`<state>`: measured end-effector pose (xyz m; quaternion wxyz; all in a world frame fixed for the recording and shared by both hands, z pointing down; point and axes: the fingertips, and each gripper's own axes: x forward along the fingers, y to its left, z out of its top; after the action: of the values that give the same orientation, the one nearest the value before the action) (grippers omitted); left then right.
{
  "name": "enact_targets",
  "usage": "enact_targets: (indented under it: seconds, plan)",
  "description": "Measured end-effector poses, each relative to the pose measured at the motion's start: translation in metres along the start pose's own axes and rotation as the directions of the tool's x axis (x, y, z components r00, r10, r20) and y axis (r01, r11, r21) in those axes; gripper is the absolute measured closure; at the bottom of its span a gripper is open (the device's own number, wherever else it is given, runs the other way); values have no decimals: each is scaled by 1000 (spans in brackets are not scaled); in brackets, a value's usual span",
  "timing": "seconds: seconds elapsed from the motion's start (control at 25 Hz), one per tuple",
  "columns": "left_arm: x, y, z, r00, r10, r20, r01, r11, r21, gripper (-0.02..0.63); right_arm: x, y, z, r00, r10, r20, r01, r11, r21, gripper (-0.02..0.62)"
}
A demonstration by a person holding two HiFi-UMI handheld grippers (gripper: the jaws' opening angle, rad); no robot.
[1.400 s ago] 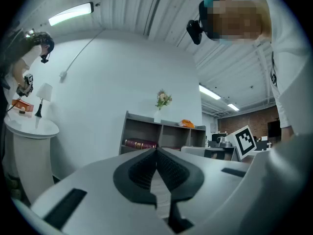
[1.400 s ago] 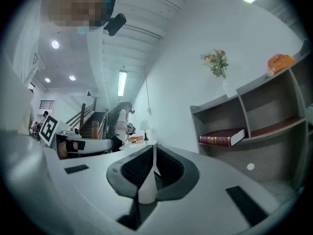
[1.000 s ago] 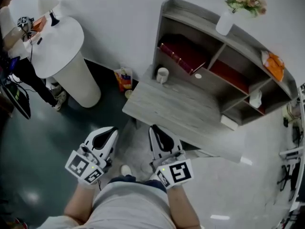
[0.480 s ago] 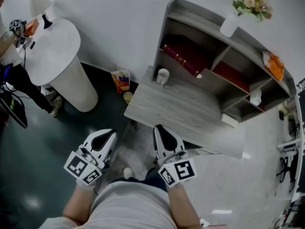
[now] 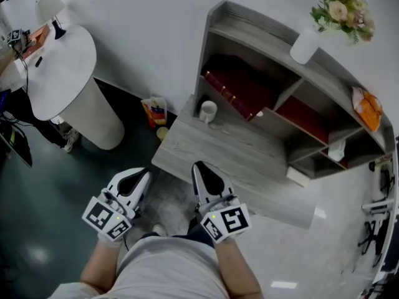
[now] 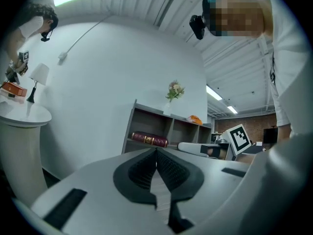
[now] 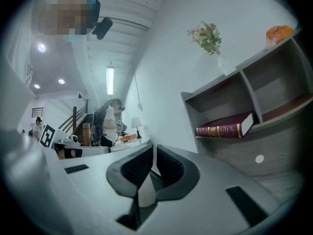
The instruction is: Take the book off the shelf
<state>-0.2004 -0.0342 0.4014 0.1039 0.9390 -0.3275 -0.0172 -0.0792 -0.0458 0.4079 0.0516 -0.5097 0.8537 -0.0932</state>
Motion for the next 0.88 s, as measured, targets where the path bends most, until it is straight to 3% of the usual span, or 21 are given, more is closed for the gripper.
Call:
enact_targets:
  seconds: [0.28, 0.56, 0.76, 0.88]
  plan:
    - [69, -4, 5, 998, 59, -6, -59, 998, 15, 589, 19, -59, 5, 996, 89, -23, -88, 996, 26, 565]
    - [128, -18, 8, 994, 113, -2, -113, 993, 18, 591, 20, -123, -1, 987, 152, -46, -142, 975, 172, 565]
    - [163, -30, 7, 990, 140, -9, -140, 990, 26, 589, 16, -167, -10, 981, 180, -70, -152, 945, 290, 563]
    - [180, -36, 4, 989, 149, -19, -148, 989, 30, 591, 12, -191, -15, 980, 188, -63, -145, 896, 420, 561]
